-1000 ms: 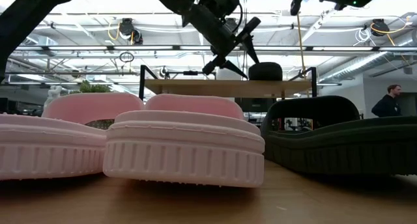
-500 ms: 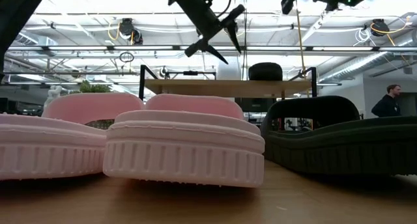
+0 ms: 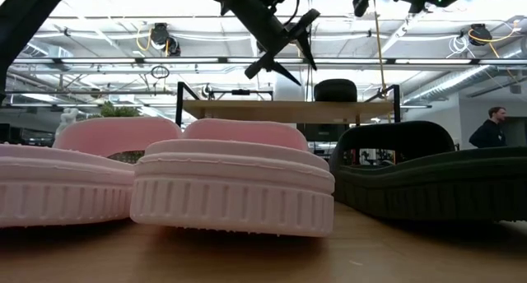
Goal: Pick and place slides into the shelf
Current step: Put the right black slipper on the shelf
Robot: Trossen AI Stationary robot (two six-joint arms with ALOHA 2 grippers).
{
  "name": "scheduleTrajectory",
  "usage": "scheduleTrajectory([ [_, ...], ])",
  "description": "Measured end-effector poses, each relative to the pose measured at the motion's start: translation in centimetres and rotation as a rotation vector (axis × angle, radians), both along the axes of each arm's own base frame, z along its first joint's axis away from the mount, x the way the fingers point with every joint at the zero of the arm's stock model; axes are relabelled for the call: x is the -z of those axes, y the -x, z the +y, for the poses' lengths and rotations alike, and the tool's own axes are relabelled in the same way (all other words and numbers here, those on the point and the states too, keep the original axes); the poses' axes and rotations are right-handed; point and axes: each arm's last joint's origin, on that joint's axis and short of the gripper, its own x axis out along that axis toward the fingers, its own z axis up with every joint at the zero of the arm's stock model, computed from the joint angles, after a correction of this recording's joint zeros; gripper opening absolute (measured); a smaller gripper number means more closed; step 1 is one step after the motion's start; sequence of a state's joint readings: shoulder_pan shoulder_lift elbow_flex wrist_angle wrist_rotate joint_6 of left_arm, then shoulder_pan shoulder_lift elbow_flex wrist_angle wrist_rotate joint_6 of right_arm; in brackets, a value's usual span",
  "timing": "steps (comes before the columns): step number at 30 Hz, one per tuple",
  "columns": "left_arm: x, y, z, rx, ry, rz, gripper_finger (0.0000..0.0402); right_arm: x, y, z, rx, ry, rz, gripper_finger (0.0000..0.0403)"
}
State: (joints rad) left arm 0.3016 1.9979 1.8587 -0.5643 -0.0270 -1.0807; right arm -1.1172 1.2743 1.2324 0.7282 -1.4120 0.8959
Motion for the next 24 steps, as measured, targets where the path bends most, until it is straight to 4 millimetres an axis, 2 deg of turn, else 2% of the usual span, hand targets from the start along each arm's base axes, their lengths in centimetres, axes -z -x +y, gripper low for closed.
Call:
scheduleTrajectory([
  [9,1.6,-1.5,0.0,0.012,0.029,-0.042,0.0202,0.0,0.0,0.0,0.001,0.000,-0.001,0.0093],
  [24,2.5,-1.7,0.3,0.014,0.051,-0.018,0.0202,0.0,0.0,0.0,0.001,0.000,-0.001,0.0093],
])
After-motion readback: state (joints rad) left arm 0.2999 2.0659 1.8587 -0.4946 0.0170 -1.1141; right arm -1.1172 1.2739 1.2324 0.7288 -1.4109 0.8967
